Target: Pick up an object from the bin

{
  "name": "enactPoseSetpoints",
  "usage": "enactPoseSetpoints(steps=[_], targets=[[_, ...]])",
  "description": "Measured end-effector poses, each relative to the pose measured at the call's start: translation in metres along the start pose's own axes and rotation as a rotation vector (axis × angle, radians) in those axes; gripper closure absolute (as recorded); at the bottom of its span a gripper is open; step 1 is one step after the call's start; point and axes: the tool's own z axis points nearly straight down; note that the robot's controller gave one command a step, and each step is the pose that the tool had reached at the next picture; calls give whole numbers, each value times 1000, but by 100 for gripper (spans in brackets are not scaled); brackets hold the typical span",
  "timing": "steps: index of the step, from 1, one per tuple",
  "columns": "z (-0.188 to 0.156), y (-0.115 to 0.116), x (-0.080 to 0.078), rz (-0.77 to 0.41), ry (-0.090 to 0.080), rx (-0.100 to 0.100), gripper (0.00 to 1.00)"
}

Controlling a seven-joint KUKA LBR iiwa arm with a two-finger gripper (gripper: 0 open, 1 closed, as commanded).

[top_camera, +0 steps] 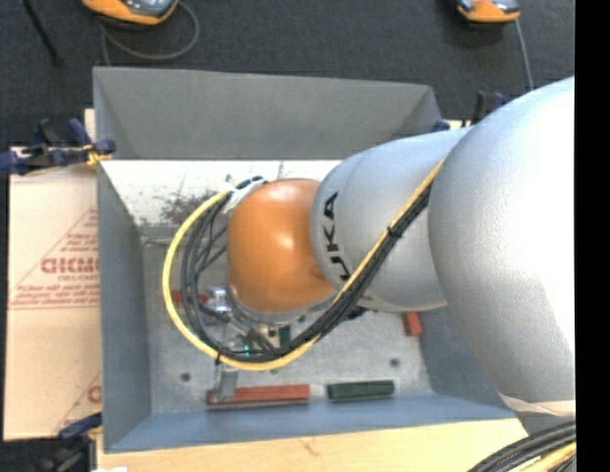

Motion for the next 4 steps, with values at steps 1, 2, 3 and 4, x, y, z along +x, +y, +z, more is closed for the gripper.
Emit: enactPoseSetpoints(steps=[1,2,3,4], targets=[[61,-40,5,110,-2,0,0],[59,-104,3,65,-7,3,0],[-9,-139,-65,215,-13,-1,0],[61,-87,-98,172,-11,-3,0]])
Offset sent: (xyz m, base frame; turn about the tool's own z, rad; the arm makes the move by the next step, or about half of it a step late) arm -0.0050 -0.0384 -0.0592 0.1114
